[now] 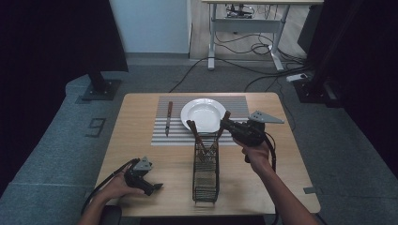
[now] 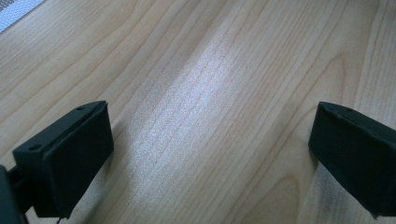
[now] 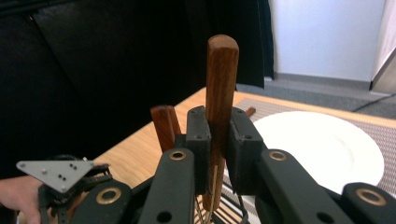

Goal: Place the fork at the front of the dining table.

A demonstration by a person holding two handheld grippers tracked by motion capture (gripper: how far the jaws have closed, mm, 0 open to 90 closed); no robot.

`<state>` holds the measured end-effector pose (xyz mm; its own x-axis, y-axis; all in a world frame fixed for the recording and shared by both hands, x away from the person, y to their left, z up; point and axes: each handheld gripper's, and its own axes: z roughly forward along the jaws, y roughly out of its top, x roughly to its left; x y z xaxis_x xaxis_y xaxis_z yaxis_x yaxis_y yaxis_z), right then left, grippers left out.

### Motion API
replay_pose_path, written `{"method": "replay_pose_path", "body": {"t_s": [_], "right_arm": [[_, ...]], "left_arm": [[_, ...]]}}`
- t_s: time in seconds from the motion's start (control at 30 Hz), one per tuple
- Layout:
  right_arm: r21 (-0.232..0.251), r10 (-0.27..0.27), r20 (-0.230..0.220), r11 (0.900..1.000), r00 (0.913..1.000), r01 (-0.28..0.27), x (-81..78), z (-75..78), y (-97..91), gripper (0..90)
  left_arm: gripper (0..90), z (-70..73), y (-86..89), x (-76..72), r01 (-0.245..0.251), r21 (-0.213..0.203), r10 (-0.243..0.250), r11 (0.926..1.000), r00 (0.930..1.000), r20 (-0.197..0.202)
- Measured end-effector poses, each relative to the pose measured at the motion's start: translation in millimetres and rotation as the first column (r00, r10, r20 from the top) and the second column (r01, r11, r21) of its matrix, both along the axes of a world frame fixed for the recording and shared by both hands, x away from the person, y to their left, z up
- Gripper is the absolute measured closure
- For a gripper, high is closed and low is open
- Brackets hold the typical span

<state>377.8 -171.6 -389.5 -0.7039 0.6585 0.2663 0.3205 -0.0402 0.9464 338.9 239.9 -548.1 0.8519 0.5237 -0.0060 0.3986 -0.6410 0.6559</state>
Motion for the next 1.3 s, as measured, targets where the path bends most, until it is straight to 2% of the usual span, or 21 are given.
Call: {"method": "replay_pose_path", "body": {"t_s": [0.33, 0.47, 0.8, 1.03, 1.3], "right_arm": [[0.052, -0.013, 0.05, 0.9986, 0.9987, 0.01, -9.1, 15.8, -7.4, 80.3], [0.081, -0.032, 0.085, 0.9964, 0.9959, 0.025, -13.7, 27.1, -16.3, 80.3], [0.118, -0.092, 0.115, 0.99, 0.9891, 0.078, -16.4, 38.2, -39.9, 80.3], [0.095, -0.138, 0.127, 0.9874, 0.9823, 0.126, -16.0, 39.9, -50.3, 80.2], [0.054, -0.177, 0.104, 0.9836, 0.9787, 0.172, -6.1, 28.3, -56.2, 80.2]], "left_arm": [[0.0, 0.0, 0.0, 0.0, 0.0, 0.0, 0.0, 1.0, 1.0, 0.0], [0.0, 0.0, 0.0, 0.0, 0.0, 0.0, 0.0, 1.0, 1.0, 0.0], [0.0, 0.0, 0.0, 0.0, 0.0, 0.0, 0.0, 1.0, 1.0, 0.0], [0.0, 0.0, 0.0, 0.0, 0.0, 0.0, 0.0, 1.0, 1.0, 0.0], [0.0, 0.0, 0.0, 0.0, 0.0, 0.0, 0.0, 1.0, 1.0, 0.0]]}}
